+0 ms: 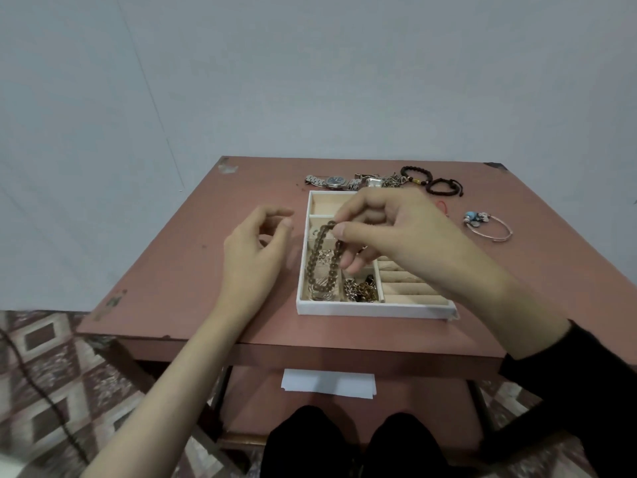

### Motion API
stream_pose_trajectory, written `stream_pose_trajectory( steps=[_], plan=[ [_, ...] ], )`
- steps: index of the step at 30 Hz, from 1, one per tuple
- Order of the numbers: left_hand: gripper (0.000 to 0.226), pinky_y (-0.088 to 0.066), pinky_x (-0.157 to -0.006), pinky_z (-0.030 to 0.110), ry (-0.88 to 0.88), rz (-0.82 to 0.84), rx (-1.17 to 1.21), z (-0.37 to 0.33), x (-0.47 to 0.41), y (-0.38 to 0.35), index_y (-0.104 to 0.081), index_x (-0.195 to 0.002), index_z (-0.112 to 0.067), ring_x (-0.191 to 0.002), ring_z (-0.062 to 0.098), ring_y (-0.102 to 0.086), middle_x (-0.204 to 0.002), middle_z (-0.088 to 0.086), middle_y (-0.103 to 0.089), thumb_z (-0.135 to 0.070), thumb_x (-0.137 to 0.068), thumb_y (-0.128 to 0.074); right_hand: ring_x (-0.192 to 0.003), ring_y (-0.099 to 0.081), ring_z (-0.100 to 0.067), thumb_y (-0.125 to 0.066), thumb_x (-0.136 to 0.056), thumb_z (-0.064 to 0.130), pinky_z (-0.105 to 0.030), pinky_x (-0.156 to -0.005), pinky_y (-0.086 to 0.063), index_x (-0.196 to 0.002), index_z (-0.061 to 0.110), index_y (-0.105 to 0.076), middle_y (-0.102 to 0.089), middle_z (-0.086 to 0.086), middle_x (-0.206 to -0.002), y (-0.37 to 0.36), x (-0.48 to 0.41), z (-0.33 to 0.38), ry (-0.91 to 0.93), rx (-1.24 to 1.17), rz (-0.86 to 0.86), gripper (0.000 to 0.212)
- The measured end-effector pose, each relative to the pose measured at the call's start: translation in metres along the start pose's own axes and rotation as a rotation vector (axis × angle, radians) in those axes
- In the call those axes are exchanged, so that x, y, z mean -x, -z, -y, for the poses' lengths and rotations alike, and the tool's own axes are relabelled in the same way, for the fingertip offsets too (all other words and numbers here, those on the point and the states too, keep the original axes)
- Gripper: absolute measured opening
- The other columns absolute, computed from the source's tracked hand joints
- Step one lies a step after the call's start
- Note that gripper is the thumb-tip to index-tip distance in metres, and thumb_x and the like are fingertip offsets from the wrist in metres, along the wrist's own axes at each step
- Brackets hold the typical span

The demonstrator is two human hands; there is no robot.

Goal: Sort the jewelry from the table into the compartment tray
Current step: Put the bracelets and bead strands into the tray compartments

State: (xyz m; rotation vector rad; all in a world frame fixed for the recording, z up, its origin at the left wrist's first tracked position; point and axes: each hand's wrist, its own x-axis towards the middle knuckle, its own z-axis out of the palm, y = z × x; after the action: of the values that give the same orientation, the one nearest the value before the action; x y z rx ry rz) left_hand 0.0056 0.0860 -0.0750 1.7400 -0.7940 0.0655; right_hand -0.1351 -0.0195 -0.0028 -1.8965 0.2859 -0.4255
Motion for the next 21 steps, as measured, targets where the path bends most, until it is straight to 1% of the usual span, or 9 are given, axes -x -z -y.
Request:
stream_pose_trajectory(
  steps=[2, 4, 6, 9, 11, 12, 15, 19, 21],
  plan=[
    [0.017, -0.043, -0.068, 0.013, 0.012, -0.020, 0.039, 0.001, 0.000, 0.001, -0.066, -0.095, -0.027, -0.077, 0.012, -0.062, -0.083, -0.007, -0.068, -0.029, -0.082, -0.055, -0.049, -0.064, -0.018, -0.063, -0.085, 0.002, -0.029, -0.052, -0.055, -0.079, 0.006, -0.062, -0.065, -0.013, -0.062, -0.005, -0.003, -0.005, -0.063, 0.023, 0.010, 0.007],
    [0.019, -0.043, -0.066, 0.009, 0.029, -0.031, 0.068, 0.003, 0.000, 0.002, -0.066, -0.094, -0.027, -0.074, 0.008, -0.061, -0.083, -0.005, -0.069, -0.031, -0.080, -0.054, -0.050, -0.064, -0.021, -0.063, -0.084, 0.003, -0.037, -0.058, -0.056, -0.078, 0.007, -0.062, -0.065, -0.012, -0.059, -0.008, -0.007, -0.010, -0.105, 0.095, -0.009, 0.007],
    [0.016, -0.040, -0.064, 0.005, 0.037, -0.041, 0.081, 0.004, 0.000, 0.002, -0.066, -0.094, -0.025, -0.071, 0.002, -0.058, -0.083, -0.004, -0.069, -0.028, -0.082, -0.056, -0.050, -0.065, -0.022, -0.063, -0.082, 0.002, -0.038, -0.058, -0.057, -0.077, 0.007, -0.063, -0.065, -0.010, -0.058, -0.008, -0.011, -0.016, -0.087, 0.211, -0.046, 0.007],
    [0.011, -0.040, -0.064, 0.004, 0.045, -0.050, 0.083, 0.004, -0.001, 0.002, -0.066, -0.094, -0.023, -0.073, 0.004, -0.059, -0.082, -0.003, -0.069, -0.019, -0.086, -0.059, -0.051, -0.062, -0.008, -0.067, -0.076, 0.003, -0.026, -0.058, -0.054, -0.070, 0.015, -0.064, -0.063, 0.005, -0.054, -0.011, -0.014, -0.020, 0.040, 0.442, -0.067, 0.014],
    [0.011, -0.041, -0.065, 0.006, 0.053, -0.051, 0.091, 0.004, -0.001, 0.002, -0.066, -0.094, -0.022, -0.075, 0.007, -0.061, -0.082, -0.004, -0.068, -0.017, -0.087, -0.060, -0.054, -0.056, 0.003, -0.071, -0.073, 0.006, -0.009, -0.055, -0.042, -0.066, 0.020, -0.065, -0.057, 0.015, -0.050, -0.015, -0.013, -0.018, 0.112, 0.551, -0.022, 0.017],
    [0.011, -0.041, -0.064, 0.006, 0.058, -0.050, 0.094, 0.003, -0.001, 0.002, -0.066, -0.095, -0.022, -0.075, 0.007, -0.061, -0.081, -0.004, -0.068, -0.017, -0.087, -0.060, -0.055, -0.054, 0.004, -0.072, -0.072, 0.007, -0.008, -0.055, -0.039, -0.068, 0.019, -0.068, -0.056, 0.017, -0.051, -0.018, -0.012, -0.017, 0.143, 0.597, 0.015, 0.013],
    [0.012, -0.041, -0.062, 0.008, 0.064, -0.050, 0.090, 0.002, 0.000, 0.002, -0.067, -0.095, -0.021, -0.074, 0.009, -0.060, -0.082, -0.004, -0.068, -0.017, -0.087, -0.059, -0.059, -0.049, 0.005, -0.070, -0.073, 0.007, -0.011, -0.061, -0.039, -0.072, 0.012, -0.072, -0.065, 0.009, -0.068, -0.026, -0.012, -0.021, 0.234, 0.758, 0.144, 0.006],
    [0.012, -0.041, -0.061, 0.007, 0.067, -0.042, 0.094, 0.001, 0.000, 0.002, -0.067, -0.096, -0.021, -0.075, 0.012, -0.060, -0.084, -0.001, -0.069, -0.018, -0.087, -0.059, -0.070, -0.056, -0.007, -0.065, -0.076, 0.007, -0.026, -0.073, -0.047, -0.075, 0.009, -0.074, -0.070, -0.002, -0.076, -0.030, -0.017, -0.028, 0.258, 0.887, 0.261, 0.010],
    [0.012, -0.040, -0.059, 0.007, 0.066, -0.033, 0.091, 0.001, 0.001, 0.003, -0.067, -0.095, -0.021, -0.072, 0.010, -0.059, -0.083, -0.002, -0.069, -0.017, -0.087, -0.059, -0.076, -0.052, -0.003, -0.063, -0.078, 0.004, -0.017, -0.074, -0.042, -0.081, 0.008, -0.076, -0.071, -0.001, -0.082, -0.027, -0.019, -0.026, 0.243, 0.863, 0.318, 0.013]
  ],
)
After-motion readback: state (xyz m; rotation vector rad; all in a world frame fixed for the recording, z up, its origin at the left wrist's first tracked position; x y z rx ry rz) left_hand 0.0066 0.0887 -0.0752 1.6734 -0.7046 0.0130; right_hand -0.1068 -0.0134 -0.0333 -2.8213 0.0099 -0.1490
